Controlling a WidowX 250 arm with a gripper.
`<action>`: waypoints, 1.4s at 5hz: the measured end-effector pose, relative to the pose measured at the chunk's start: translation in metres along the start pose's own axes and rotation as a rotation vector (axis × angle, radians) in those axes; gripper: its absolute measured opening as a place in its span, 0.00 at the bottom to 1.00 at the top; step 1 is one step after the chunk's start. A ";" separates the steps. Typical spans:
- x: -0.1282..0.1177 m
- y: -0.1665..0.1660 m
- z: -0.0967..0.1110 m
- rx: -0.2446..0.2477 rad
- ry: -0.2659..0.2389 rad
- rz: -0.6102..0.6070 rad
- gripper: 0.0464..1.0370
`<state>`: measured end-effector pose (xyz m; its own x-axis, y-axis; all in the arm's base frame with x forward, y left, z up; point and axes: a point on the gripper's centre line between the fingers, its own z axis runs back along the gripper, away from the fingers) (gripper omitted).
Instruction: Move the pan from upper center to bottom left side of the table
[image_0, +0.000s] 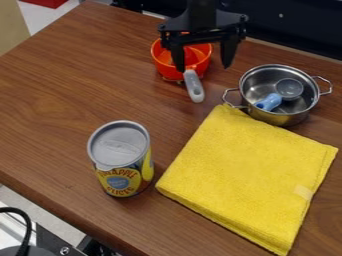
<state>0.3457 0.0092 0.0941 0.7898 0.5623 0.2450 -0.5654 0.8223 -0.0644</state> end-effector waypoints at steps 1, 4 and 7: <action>0.002 0.007 -0.003 0.018 -0.014 0.024 0.96; 0.001 0.025 -0.020 0.036 0.047 0.036 0.96; -0.004 0.024 -0.039 0.045 0.049 0.059 0.66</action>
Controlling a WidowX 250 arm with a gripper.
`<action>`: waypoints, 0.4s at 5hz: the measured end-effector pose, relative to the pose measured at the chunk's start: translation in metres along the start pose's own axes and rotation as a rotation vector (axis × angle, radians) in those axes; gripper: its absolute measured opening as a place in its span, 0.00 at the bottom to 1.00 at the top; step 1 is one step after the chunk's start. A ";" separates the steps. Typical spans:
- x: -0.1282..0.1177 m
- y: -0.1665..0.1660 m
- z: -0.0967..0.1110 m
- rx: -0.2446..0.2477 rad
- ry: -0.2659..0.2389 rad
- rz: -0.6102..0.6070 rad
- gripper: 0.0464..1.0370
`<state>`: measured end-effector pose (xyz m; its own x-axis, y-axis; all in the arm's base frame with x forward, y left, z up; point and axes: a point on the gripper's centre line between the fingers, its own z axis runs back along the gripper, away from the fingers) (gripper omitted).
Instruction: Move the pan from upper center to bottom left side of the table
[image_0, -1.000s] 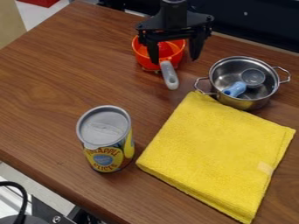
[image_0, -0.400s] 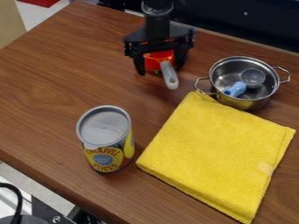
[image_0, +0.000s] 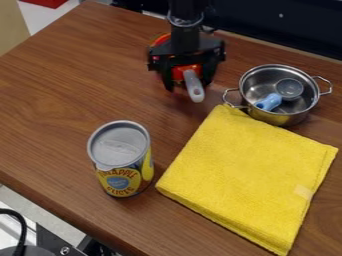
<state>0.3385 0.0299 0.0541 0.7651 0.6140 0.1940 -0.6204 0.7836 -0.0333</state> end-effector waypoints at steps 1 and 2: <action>0.000 0.000 0.000 -0.002 0.000 0.007 0.37; 0.006 0.002 0.000 0.007 -0.038 0.028 0.29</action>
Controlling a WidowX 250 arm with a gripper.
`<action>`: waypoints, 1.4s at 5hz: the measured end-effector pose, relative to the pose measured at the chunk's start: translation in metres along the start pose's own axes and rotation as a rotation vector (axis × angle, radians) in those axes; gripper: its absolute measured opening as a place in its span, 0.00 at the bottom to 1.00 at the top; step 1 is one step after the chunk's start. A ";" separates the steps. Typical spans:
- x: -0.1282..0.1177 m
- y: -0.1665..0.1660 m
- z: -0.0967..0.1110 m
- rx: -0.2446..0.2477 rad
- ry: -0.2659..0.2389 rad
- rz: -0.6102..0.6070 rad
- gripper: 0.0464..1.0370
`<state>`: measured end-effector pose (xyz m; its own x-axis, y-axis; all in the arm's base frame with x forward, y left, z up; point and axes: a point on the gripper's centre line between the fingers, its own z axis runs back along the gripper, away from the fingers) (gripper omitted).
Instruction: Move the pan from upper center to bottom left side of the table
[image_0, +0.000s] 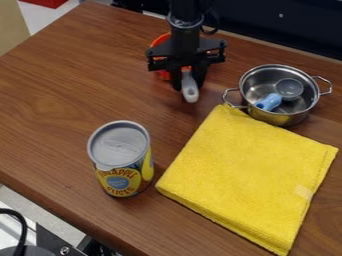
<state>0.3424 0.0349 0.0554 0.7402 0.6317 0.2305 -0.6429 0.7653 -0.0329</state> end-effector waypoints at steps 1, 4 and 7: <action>0.009 0.008 -0.002 0.021 -0.046 0.046 0.29; 0.034 0.066 0.014 0.073 -0.123 0.258 0.29; 0.016 0.123 0.027 0.106 -0.082 0.698 0.29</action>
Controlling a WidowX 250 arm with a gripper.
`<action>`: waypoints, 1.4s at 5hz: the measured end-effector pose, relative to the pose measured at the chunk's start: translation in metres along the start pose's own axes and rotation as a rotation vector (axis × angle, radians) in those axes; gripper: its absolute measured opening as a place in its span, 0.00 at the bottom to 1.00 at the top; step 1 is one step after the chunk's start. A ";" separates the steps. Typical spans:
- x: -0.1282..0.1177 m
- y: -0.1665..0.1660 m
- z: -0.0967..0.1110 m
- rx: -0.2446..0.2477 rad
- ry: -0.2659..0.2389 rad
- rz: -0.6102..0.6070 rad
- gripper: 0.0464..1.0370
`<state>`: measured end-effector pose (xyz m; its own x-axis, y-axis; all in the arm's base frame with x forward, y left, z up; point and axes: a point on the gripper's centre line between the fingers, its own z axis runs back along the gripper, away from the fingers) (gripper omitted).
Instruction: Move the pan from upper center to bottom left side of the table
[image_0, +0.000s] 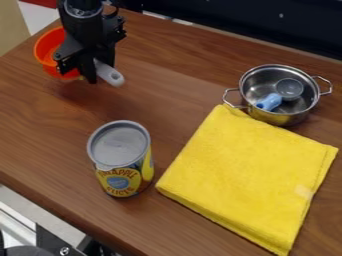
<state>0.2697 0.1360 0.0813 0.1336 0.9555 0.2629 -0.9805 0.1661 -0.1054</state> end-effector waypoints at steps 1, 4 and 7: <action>-0.002 0.014 -0.003 0.080 -0.045 0.186 0.29; -0.019 0.037 -0.017 0.140 -0.120 0.492 0.29; -0.019 0.031 -0.012 0.144 -0.087 0.555 0.91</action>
<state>0.2383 0.1260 0.0617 -0.4122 0.8656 0.2843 -0.9111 -0.3943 -0.1203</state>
